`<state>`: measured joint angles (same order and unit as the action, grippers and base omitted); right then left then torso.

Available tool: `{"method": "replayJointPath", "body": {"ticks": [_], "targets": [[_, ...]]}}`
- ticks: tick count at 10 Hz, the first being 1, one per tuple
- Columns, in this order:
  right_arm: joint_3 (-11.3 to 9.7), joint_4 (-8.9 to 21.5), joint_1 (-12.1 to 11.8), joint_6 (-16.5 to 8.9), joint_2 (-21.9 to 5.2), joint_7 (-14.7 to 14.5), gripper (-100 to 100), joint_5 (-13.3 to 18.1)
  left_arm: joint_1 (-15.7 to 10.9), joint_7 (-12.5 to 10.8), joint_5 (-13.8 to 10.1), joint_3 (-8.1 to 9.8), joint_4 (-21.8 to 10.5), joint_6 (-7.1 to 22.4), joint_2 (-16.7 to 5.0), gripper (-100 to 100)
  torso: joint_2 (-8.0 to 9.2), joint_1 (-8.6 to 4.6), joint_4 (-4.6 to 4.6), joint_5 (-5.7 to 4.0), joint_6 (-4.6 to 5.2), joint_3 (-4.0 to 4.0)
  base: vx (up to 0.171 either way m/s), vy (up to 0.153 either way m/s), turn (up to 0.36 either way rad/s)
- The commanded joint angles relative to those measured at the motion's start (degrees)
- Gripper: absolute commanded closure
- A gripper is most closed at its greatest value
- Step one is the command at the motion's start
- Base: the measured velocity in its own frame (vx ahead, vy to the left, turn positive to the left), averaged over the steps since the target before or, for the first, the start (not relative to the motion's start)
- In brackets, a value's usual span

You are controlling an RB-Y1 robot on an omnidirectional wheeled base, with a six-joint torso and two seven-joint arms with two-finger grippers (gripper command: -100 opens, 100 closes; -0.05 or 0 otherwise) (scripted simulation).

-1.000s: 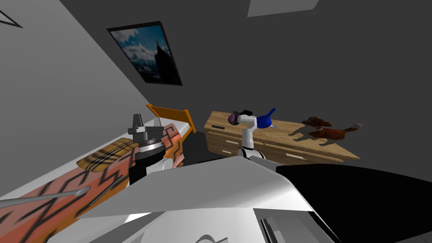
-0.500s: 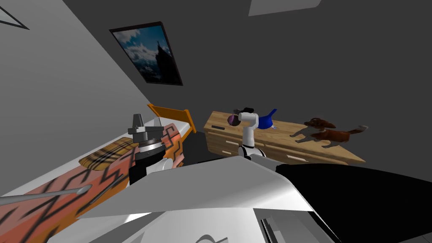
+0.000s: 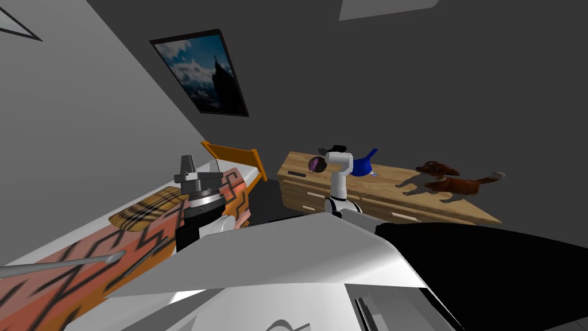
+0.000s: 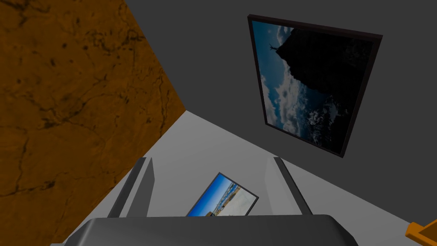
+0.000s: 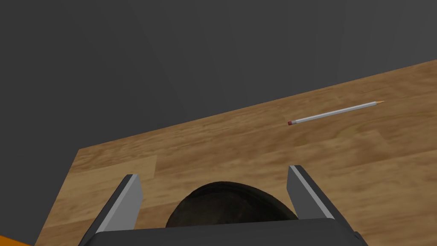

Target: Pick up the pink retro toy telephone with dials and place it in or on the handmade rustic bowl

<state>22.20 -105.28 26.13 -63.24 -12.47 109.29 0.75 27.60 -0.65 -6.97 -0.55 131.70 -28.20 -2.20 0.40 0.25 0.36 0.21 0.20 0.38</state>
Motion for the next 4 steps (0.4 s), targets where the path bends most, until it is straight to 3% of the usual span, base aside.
{"method": "replayJointPath", "body": {"ticks": [1, 4], "targets": [[0.0, 0.0, 0.0, 0.0, 0.0, 0.0, 0, 0.0, 0.0, 0.0, 0.0, 0.0, 0.0, 0.0, 0.0, 0, 0.0, 0.0, 0.0, 0.0, 0.0, 0.0, 0.0, 0.0, 0.0], [0.0, 0.0, 0.0, 0.0, 0.0, 0.0, 0, 0.0, 0.0, 0.0, 0.0, 0.0, 0.0, 0.0, 0.0, 0, 0.0, 0.0, 0.0, 0.0, 0.0, 0.0, 0.0, 0.0, 0.0]]}}
